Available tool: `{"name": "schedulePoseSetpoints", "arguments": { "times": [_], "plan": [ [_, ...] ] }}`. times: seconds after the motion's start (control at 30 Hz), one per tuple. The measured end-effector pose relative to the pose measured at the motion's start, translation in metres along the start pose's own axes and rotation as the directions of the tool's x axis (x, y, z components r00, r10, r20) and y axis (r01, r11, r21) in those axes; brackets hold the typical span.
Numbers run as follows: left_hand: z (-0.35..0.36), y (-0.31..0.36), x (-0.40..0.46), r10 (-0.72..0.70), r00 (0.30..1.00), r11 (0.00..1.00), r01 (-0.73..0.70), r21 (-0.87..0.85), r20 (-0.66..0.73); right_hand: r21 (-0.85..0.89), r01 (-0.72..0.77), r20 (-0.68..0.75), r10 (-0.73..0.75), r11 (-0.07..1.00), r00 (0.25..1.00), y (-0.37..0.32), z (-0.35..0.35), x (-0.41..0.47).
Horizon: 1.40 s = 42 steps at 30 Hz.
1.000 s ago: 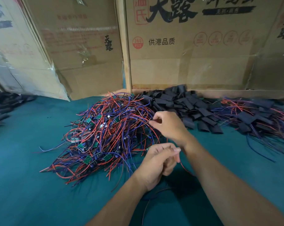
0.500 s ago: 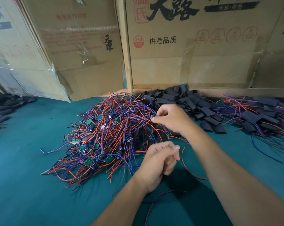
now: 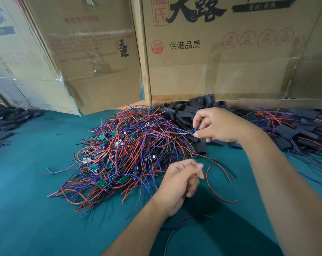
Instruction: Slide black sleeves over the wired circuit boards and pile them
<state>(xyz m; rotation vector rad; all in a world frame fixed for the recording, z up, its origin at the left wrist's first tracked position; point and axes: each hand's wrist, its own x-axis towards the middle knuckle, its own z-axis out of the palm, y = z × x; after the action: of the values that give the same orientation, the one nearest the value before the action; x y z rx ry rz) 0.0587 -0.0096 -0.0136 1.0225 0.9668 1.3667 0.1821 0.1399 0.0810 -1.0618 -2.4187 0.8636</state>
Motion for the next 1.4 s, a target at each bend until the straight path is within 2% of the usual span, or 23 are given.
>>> {"name": "schedulePoseSetpoints", "arguments": {
  "times": [0.1, 0.17, 0.27, 0.37, 0.5, 0.7, 0.77, 0.83, 0.9, 0.97, 1.03, 1.13, 1.2, 1.3, 1.33, 1.37, 1.4],
  "plan": [
    [0.000, 0.001, 0.000, -0.013, 1.000, 1.000, 0.013, -0.005, 0.001, -0.010, -0.019, 0.071, 0.020, 1.000, 0.997, 0.003, 0.006, 0.000],
    [0.000, 0.001, 0.000, -0.013, 1.000, 1.000, 0.013, -0.015, 0.004, 0.078, -0.070, 0.116, 0.061, 0.995, 0.991, 0.005, 0.011, 0.001],
    [0.000, 0.000, 0.001, -0.008, 1.000, 1.000, 0.008, -0.023, 0.011, 0.163, -0.107, 0.078, 0.095, 0.981, 0.992, 0.010, 0.017, 0.002],
    [0.000, 0.000, 0.000, -0.007, 1.000, 0.999, 0.007, -0.031, 0.014, 0.142, -0.142, 0.038, 0.138, 0.980, 0.990, 0.013, 0.018, 0.003],
    [0.000, 0.000, 0.000, -0.001, 1.000, 0.999, 0.002, -0.041, 0.019, 0.361, -0.209, 0.113, 0.180, 0.909, 0.977, 0.012, 0.012, 0.001],
    [0.000, 0.000, 0.001, -0.006, 1.000, 1.000, 0.006, -0.015, -0.004, 0.428, -0.107, 0.045, 0.097, 0.897, 0.994, -0.004, -0.018, -0.017],
    [0.000, -0.002, 0.001, -0.009, 1.000, 1.000, 0.009, 0.001, -0.015, 0.518, -0.008, -0.029, 0.027, 0.855, 0.999, -0.012, -0.029, -0.025],
    [0.000, -0.003, 0.001, 0.004, 1.000, 1.000, -0.004, 0.004, -0.030, 0.606, 0.071, -0.042, -0.057, 0.792, 0.997, -0.021, -0.036, -0.032],
    [0.000, -0.002, 0.002, 0.049, 0.997, 0.999, -0.049, -0.002, -0.055, 0.577, 0.065, 0.060, -0.121, 0.814, 0.991, -0.028, -0.030, -0.035],
    [-0.001, -0.002, 0.004, 0.092, 0.992, 0.995, -0.096, -0.042, -0.082, 0.396, 0.018, 0.240, -0.123, 0.918, 0.963, -0.032, -0.017, -0.034],
    [-0.004, -0.002, 0.005, 0.148, 0.983, 0.986, -0.156, -0.064, -0.111, 0.242, -0.016, 0.393, -0.083, 0.970, 0.916, -0.034, -0.004, -0.031],
    [-0.005, -0.004, 0.006, 0.215, 0.968, 0.976, -0.216, 0.007, -0.131, 0.206, -0.065, 0.483, -0.043, 0.976, 0.875, -0.034, 0.002, -0.028],
    [-0.005, -0.007, 0.007, 0.213, 0.962, 0.977, -0.215, 0.006, -0.170, 0.175, -0.064, 0.452, -0.023, 0.983, 0.892, -0.032, -0.003, -0.027],
    [-0.007, -0.007, 0.009, 0.179, 0.955, 0.982, -0.188, -0.017, -0.236, 0.170, -0.116, 0.179, 0.085, 0.979, 0.980, -0.015, -0.014, -0.024],
    [-0.008, -0.007, 0.010, 0.171, 0.955, 0.983, -0.183, -0.028, -0.244, 0.196, -0.150, 0.111, 0.130, 0.969, 0.985, -0.007, -0.017, -0.023],
    [-0.008, -0.007, 0.011, 0.155, 0.957, 0.985, -0.170, -0.042, -0.244, 0.218, -0.186, 0.119, 0.163, 0.958, 0.979, 0.000, -0.016, -0.023],
    [-0.008, -0.008, 0.012, 0.133, 0.960, 0.988, -0.149, -0.048, -0.247, 0.228, -0.221, 0.189, 0.180, 0.948, 0.965, 0.004, -0.012, -0.024]
  ]
}}
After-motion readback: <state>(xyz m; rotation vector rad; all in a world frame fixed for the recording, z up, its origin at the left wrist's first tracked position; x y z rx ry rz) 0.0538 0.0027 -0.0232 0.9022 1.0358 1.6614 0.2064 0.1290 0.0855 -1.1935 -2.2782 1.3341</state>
